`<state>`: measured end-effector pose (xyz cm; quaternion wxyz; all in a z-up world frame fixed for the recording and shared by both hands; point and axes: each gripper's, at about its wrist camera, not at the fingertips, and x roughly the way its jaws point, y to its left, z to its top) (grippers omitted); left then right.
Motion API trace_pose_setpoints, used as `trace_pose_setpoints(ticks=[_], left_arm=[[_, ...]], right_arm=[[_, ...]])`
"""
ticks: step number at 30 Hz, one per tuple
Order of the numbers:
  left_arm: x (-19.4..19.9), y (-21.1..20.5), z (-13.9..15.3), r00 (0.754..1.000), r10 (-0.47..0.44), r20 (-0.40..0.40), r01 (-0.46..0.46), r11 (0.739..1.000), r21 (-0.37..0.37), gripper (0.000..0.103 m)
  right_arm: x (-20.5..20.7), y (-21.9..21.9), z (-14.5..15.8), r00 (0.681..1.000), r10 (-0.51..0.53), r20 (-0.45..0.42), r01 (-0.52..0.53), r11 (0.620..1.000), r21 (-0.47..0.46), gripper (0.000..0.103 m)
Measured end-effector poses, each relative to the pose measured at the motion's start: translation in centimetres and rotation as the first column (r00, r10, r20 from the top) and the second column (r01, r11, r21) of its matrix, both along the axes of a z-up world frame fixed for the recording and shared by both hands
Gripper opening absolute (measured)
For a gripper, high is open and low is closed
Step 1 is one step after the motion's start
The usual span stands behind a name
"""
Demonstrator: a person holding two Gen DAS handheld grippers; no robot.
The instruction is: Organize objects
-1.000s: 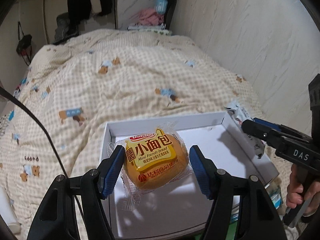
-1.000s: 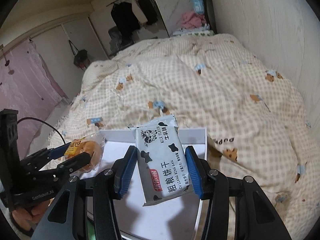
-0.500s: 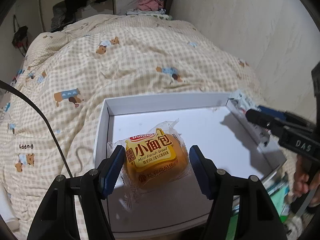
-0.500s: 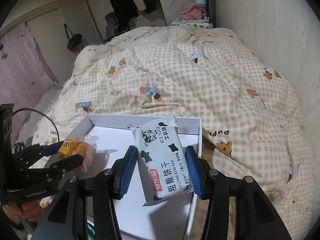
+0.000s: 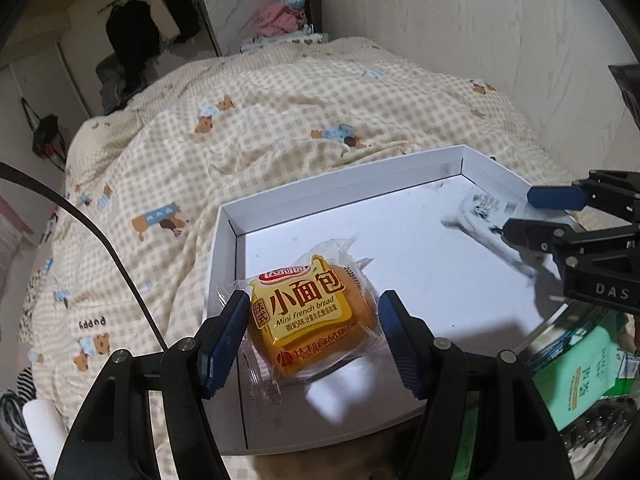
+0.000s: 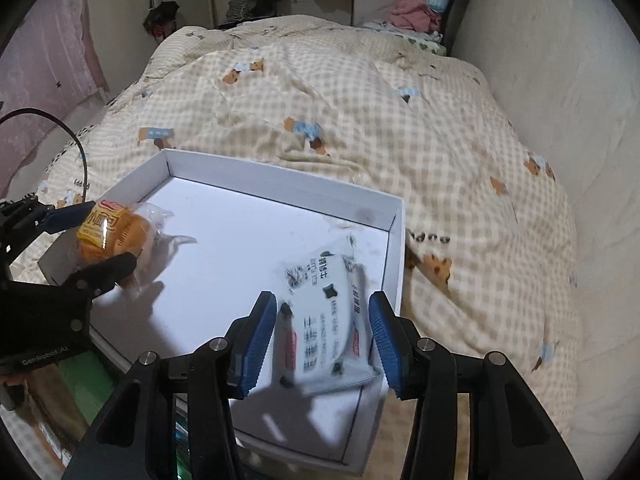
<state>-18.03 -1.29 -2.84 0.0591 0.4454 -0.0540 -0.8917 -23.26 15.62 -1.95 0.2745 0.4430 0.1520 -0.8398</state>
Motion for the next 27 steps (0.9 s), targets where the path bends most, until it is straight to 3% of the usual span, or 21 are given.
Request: trace_pose_setpoints(ticks=[10,15,17,19,23,27], left_arm=[[0.8,-0.7,0.4,0.999,-0.026,-0.033,0.027,0.999,0.030,0.070],[2.1,-0.2,1.3,0.995,-0.070,-0.072,0.068,0.997,-0.019,0.072],[3.2,0.2,2.1,0.990,-0.096,-0.107,0.089,0.994,-0.068,0.072],[4.5,0.8,3.2,0.980,-0.134,-0.148,0.118,0.987,-0.113,0.075],[7.6,2.0,5.2,0.950,-0.211,-0.230,0.177,0.971,-0.159,0.078],[10.0,2.4,7.0,0.928,-0.232,-0.290,0.191,0.968,-0.160,0.079]], right_arm=[[0.8,0.4,0.7,0.999,0.045,-0.023,-0.047,0.997,-0.062,0.049],[2.1,0.6,2.5,0.993,0.099,-0.070,-0.108,0.985,-0.134,0.050],[3.1,0.7,3.7,0.987,0.125,-0.106,-0.141,0.977,-0.160,0.052],[3.9,0.7,4.6,0.980,0.146,-0.134,-0.169,0.968,-0.188,0.062],[6.5,1.1,6.8,0.960,0.197,-0.199,-0.243,0.937,-0.249,0.062],[9.2,1.4,8.8,0.934,0.245,-0.260,-0.318,0.902,-0.291,0.064]])
